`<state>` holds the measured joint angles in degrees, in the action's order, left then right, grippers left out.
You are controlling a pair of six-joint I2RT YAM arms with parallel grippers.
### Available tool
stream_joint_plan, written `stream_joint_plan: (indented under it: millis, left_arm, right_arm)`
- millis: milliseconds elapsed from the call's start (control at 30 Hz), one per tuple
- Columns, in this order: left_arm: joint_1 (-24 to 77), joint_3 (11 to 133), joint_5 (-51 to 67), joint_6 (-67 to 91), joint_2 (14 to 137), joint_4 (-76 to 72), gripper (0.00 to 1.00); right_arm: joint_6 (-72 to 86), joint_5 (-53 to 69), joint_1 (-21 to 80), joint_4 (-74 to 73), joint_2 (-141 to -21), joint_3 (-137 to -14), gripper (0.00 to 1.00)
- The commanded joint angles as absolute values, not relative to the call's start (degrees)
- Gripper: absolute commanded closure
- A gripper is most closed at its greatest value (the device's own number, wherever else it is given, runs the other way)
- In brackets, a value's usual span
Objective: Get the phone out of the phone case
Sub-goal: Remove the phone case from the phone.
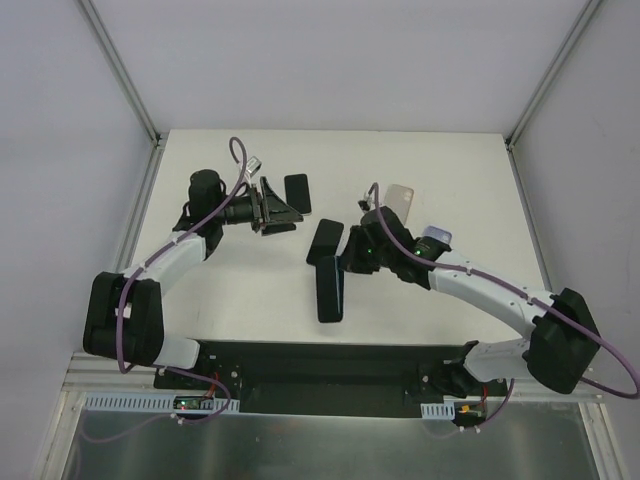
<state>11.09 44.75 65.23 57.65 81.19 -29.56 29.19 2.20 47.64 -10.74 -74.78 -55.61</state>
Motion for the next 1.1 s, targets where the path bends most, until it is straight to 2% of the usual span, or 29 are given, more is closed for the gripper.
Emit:
stream_joint_plan:
  millis: [0, 33, 200, 400, 600, 1067]
  left_arm:
    - [10.5, 47.1, 57.4, 47.6, 78.5, -17.8, 0.24]
    - [10.5, 46.9, 57.2, 47.7, 79.0, -17.6, 0.2]
    - [11.9, 47.5, 52.5, 46.8, 80.8, -10.2, 0.2]
    - [21.3, 50.2, 44.1, 49.1, 85.9, -1.5, 0.22]
    - [27.8, 54.0, 42.8, 55.2, 94.3, 1.1, 0.23]
    - [32.6, 59.5, 45.4, 67.7, 104.3, 1.1, 0.2]
  right_arm:
    - [26.4, 2.8, 47.7, -22.4, -75.9, -54.1, 0.99]
    - [26.3, 2.8, 47.7, -22.5, -76.2, -54.2, 0.98]
    - [26.5, 0.4, 47.6, -25.9, -77.3, -55.8, 0.99]
    - [26.7, -11.0, 47.7, -34.8, -79.8, -60.5, 0.99]
    - [27.7, -18.8, 48.5, -37.8, -84.7, -64.6, 0.99]
    - [27.3, -17.5, 49.7, -31.4, -90.1, -63.5, 0.99]
